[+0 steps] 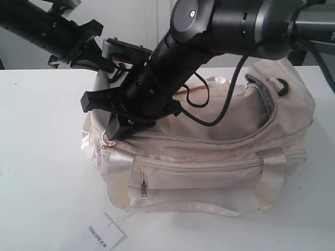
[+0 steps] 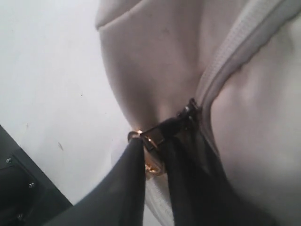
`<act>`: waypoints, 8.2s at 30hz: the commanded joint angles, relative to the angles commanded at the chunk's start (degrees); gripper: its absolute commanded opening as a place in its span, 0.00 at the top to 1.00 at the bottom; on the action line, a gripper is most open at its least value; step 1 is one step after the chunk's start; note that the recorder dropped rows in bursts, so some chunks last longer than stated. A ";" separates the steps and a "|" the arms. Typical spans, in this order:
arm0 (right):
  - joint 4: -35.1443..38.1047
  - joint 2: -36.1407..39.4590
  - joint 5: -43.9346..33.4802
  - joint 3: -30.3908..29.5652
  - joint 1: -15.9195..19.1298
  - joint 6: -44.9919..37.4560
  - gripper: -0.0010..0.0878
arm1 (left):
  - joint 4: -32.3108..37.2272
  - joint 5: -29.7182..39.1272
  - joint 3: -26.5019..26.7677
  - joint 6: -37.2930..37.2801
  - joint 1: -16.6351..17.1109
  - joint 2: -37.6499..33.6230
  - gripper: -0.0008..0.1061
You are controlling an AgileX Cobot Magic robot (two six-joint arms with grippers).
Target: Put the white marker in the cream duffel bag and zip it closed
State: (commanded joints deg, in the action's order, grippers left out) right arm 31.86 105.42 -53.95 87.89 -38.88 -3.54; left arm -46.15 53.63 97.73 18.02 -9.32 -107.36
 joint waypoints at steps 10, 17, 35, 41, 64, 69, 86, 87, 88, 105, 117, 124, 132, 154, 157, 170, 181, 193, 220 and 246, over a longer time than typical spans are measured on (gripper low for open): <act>0.00 -4.57 -2.36 0.00 0.00 -0.21 0.99 | 0.10 0.00 0.00 0.00 0.00 0.00 0.99; -0.56 -5.11 -7.37 -0.12 0.00 -0.85 0.99 | 0.09 -0.13 0.00 0.00 0.00 0.00 0.99; -9.20 -4.89 -16.01 -0.12 0.00 -3.83 0.99 | 5.32 -0.42 0.00 0.23 0.00 0.00 0.99; -12.01 -5.57 -16.01 -0.12 0.00 -3.88 0.99 | 13.04 -0.51 0.00 0.23 0.00 0.00 0.99; -14.06 -6.64 -16.01 -0.02 0.00 -3.88 0.99 | 15.76 12.56 0.22 -0.72 0.10 4.89 0.39; -14.06 -6.64 -16.01 -0.02 0.00 -3.88 0.99 | 14.08 16.33 -4.12 -1.74 0.00 5.26 0.39; -14.06 -6.64 -16.01 -0.02 0.00 -3.88 0.99 | 7.93 12.21 -17.28 6.38 0.00 5.26 0.79; -14.06 -6.64 -16.01 -0.02 0.00 -3.88 0.99 | 8.23 12.08 -17.54 6.65 0.00 5.26 0.86; -14.06 -6.64 -16.01 -0.02 0.00 -3.88 0.99 | 8.23 11.91 -17.71 7.37 0.00 5.26 0.93; -17.21 -8.34 -16.01 -0.02 0.13 -3.75 0.99 | 9.79 10.27 -17.80 7.91 0.00 5.26 0.99; -20.21 -14.13 -16.01 -3.42 4.81 -3.75 0.99 | 10.67 9.07 -17.80 7.54 0.00 5.26 0.99; -20.35 -17.89 -16.01 -6.84 10.53 -3.75 0.99 | 10.76 8.83 -17.80 7.54 0.00 5.26 0.99; -21.66 -21.01 -16.01 -8.61 15.45 -3.75 0.99 | 10.76 8.83 -17.80 7.65 0.00 5.26 0.99; -24.89 -25.54 -16.01 -9.37 26.86 -3.88 0.99 | 13.28 8.71 -17.80 7.65 0.00 5.26 0.99; -27.59 -25.54 -16.01 -9.37 27.73 -3.61 0.99 | 13.29 8.58 -17.80 7.65 0.00 5.26 0.99; -40.69 -25.54 -16.01 -9.37 28.67 4.43 0.99 | 15.77 7.48 -17.80 7.52 0.00 5.26 0.99; -35.90 -25.54 -16.01 -12.32 28.67 5.14 0.99 | 16.04 7.37 -17.80 7.40 0.00 5.26 0.99; -34.85 -25.54 -13.14 -16.17 28.67 5.03 0.99 | 15.18 7.26 -17.80 7.40 0.00 5.26 0.95; -21.45 -25.54 -6.56 -16.04 28.67 4.64 0.99 | 11.87 9.86 -17.68 14.36 0.00 21.21 0.43; -22.82 -26.67 -6.21 -15.95 28.67 4.64 0.99 | 1.91 -10.23 -17.79 51.17 -23.70 11.84 0.43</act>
State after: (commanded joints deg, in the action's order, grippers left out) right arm 9.04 78.75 -60.17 71.94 -10.20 1.09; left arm -44.24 43.40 79.95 69.19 -33.02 -95.52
